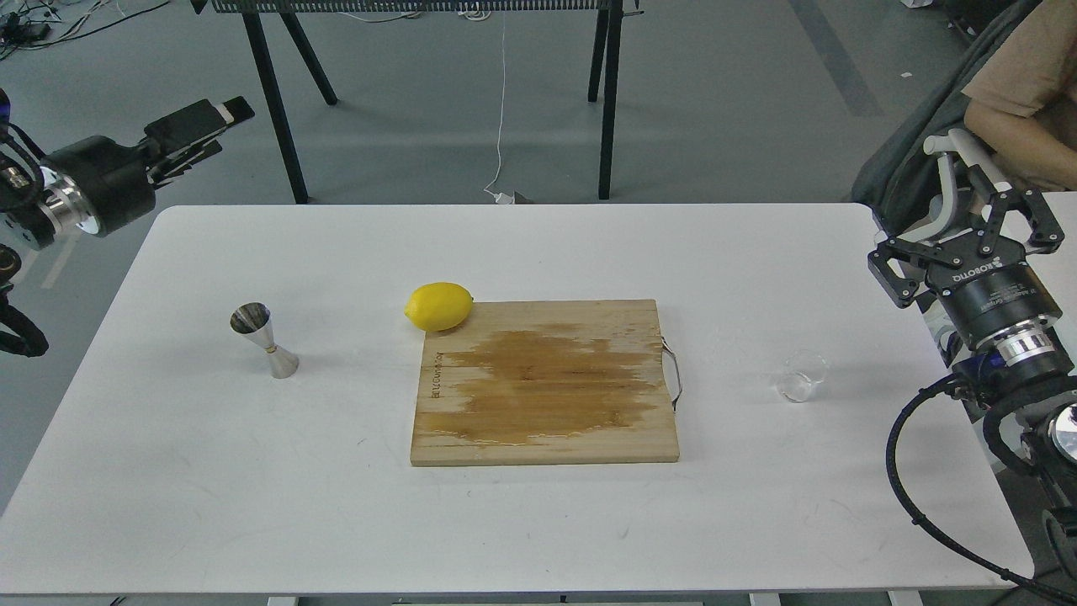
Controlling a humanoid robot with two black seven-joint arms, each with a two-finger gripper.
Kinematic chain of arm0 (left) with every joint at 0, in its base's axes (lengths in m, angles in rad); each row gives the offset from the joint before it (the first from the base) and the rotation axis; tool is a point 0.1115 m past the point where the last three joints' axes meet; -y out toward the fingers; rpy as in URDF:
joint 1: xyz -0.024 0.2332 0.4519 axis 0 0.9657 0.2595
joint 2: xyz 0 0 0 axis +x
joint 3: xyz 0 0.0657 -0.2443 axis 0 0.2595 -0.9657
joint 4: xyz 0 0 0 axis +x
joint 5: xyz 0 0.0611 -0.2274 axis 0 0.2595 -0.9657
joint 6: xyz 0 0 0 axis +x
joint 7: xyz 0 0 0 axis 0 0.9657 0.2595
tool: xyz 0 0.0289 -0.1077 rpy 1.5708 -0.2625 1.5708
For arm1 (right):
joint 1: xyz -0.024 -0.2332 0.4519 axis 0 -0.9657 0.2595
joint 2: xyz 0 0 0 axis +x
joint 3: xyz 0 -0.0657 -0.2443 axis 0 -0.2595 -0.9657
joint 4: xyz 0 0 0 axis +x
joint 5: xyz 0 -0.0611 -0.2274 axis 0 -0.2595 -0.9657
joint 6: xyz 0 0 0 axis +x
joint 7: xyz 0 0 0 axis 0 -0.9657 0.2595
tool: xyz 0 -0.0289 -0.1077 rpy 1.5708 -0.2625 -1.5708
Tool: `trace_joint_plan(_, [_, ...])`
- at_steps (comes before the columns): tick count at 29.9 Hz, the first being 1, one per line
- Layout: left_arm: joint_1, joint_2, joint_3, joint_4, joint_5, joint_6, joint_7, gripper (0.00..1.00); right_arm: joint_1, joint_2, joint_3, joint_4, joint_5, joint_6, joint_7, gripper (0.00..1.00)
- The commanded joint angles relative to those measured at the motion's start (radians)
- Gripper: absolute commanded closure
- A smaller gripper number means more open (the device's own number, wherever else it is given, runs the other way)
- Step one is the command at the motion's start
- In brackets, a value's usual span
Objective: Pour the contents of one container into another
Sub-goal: 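Move the left gripper toward the steel jigger on the table, then close the left gripper around the steel jigger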
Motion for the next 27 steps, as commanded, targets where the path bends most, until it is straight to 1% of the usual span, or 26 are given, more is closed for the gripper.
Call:
trace_joint_plan(1, [0.078, 0.003, -0.006, -0.068, 0.033, 0.257, 0.0, 0.0, 0.0, 0.004, -0.004, -0.005, -0.002, 0.0, 0.0, 0.01])
trace_joint_plan(4, [0.147, 0.007, -0.01, -0.145, 0.036, 0.429, 0.0, 0.0, -0.002, 0.007, -0.004, -0.008, -0.003, 0.0, 0.0, 0.01])
trace_joint_plan(5, [0.167, 0.007, -0.008, -0.158, 0.036, 0.471, 0.0, 0.0, -0.002, 0.007, -0.006, -0.008, -0.003, 0.0, 0.0, 0.01])
trace_joint_plan(7, [0.202, 0.004, -0.01, -0.165, 0.065, 0.529, 0.0, 0.01, -0.002, 0.007, -0.006, -0.008, -0.003, 0.0, 0.0, 0.01])
trace_joint_plan(9, [0.227, -0.005, -0.016, -0.165, 0.137, 0.568, 0.0, 0.01, -0.003, 0.006, -0.006, -0.008, -0.003, 0.0, 0.0, 0.01])
trace_joint_plan(11, [0.268, -0.011, -0.017, -0.165, 0.203, 0.63, 0.0, 0.01, -0.006, 0.006, -0.006, -0.008, -0.003, 0.0, 0.0, 0.01])
trace_joint_plan(21, [0.385, -0.045, -0.016, -0.098, 0.41, 0.63, 0.0, 0.02, -0.009, 0.012, -0.013, -0.008, -0.003, 0.0, 0.0, 0.01])
trace_joint_plan(25, [0.395, -0.079, -0.014, -0.015, 0.473, 0.63, 0.0, 0.02, -0.009, 0.01, -0.012, -0.006, -0.005, 0.0, 0.0, 0.01])
trace_joint_plan(27, [0.418, -0.082, -0.013, 0.003, 0.476, 0.63, 0.0, 0.02, -0.009, 0.01, -0.012, -0.006, -0.005, 0.0, 0.0, 0.01])
